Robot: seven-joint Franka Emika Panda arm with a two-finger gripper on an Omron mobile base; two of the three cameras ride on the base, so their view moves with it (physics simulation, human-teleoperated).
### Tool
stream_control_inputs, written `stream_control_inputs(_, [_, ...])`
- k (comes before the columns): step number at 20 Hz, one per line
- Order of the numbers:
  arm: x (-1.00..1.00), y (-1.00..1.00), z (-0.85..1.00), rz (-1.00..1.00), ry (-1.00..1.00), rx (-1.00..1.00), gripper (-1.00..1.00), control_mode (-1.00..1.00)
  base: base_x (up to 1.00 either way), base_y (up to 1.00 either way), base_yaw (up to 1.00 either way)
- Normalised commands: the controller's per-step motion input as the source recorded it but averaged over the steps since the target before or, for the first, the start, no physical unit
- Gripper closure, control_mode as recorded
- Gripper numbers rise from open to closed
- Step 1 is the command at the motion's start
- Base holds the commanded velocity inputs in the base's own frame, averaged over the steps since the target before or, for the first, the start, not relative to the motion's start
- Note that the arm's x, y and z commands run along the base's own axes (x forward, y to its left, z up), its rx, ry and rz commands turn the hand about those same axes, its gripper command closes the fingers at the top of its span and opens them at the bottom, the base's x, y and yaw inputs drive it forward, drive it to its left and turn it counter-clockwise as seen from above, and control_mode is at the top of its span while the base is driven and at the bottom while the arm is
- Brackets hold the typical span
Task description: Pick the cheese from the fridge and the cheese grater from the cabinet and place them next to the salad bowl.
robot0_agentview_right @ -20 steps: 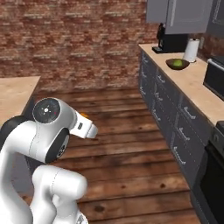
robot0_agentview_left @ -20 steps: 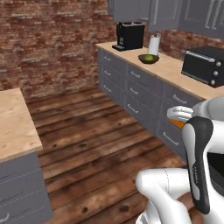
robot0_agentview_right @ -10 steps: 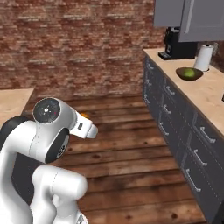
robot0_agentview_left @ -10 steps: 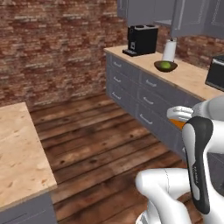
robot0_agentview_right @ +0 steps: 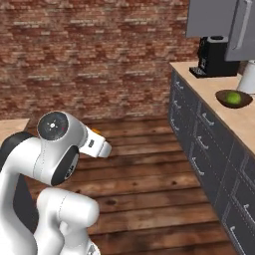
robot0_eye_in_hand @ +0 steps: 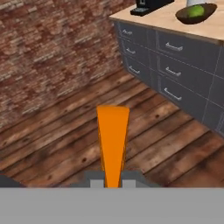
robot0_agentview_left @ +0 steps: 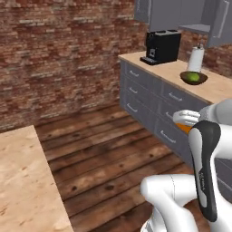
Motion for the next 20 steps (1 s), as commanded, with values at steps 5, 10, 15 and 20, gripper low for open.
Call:
stream_control_inputs(5, [0.0,0.0,0.0,0.0,0.0,0.0,1.0,1.0,0.94,0.0,0.06])
stream_control_inputs(10, [0.0,0.0,0.0,0.0,0.0,0.0,1.0,1.0,0.94,0.0,0.05])
stream_control_inputs(15, [0.0,0.0,0.0,0.0,0.0,0.0,1.0,1.0,0.93,0.0,0.02])
stream_control_inputs(20, [0.0,0.0,0.0,0.0,0.0,0.0,1.0,1.0,0.8,0.03,-0.15])
